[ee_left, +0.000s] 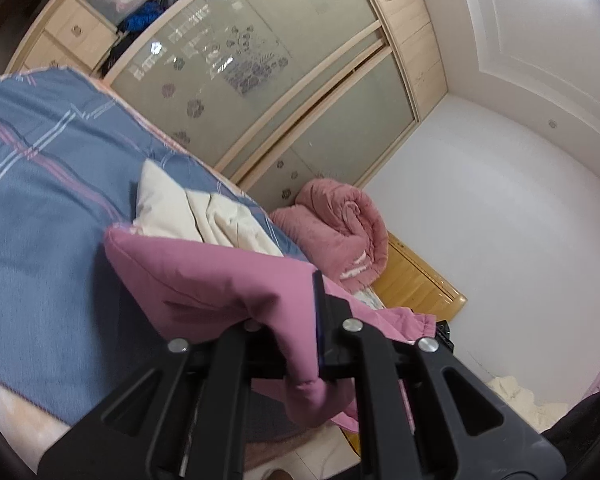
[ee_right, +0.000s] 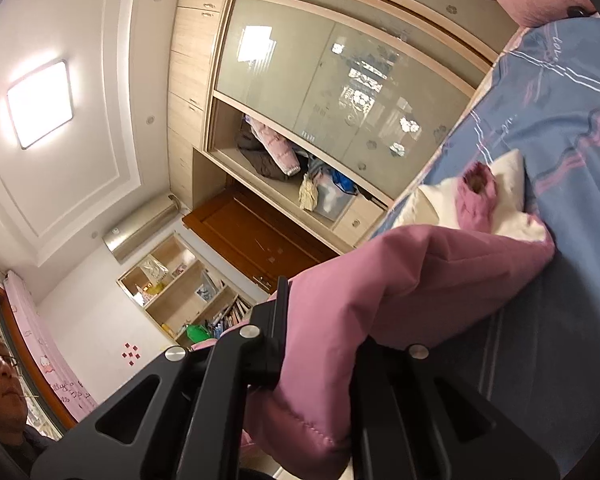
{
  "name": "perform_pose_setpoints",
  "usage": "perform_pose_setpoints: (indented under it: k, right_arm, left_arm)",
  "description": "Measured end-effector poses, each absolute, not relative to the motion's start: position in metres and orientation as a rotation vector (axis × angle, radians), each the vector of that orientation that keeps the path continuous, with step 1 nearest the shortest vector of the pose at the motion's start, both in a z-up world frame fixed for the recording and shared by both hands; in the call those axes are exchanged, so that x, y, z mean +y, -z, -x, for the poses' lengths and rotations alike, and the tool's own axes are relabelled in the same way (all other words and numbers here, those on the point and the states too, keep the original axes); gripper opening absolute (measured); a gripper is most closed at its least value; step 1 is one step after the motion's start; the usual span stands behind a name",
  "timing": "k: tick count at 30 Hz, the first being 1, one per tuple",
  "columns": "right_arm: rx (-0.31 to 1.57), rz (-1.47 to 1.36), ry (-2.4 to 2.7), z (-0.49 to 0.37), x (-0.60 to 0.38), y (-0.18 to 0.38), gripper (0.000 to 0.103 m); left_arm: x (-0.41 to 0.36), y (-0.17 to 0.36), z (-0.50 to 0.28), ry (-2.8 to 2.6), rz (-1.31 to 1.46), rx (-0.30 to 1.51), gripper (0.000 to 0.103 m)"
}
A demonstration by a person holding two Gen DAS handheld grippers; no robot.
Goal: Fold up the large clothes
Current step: 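Lift the held hem with both grippers toward the collar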
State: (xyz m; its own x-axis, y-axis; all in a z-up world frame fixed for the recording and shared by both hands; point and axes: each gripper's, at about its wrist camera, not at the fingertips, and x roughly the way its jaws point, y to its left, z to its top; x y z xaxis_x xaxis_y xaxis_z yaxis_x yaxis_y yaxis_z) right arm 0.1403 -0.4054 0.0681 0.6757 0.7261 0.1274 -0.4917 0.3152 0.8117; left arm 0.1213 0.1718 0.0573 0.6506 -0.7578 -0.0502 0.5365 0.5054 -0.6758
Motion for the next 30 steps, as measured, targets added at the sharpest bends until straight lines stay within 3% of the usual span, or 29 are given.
perform_pose_setpoints:
  k: [15, 30]
  right_arm:
    - [0.153, -1.028, -0.839, -0.204, -0.407, -0.084, 0.006]
    - [0.095, -1.047, -0.829, -0.297, -0.416, -0.084, 0.006]
  left_arm:
    - [0.178, -0.078, -0.178, 0.76, 0.765, 0.264, 0.008]
    - [0.162, -0.098, -0.287, 0.703, 0.803, 0.174, 0.008]
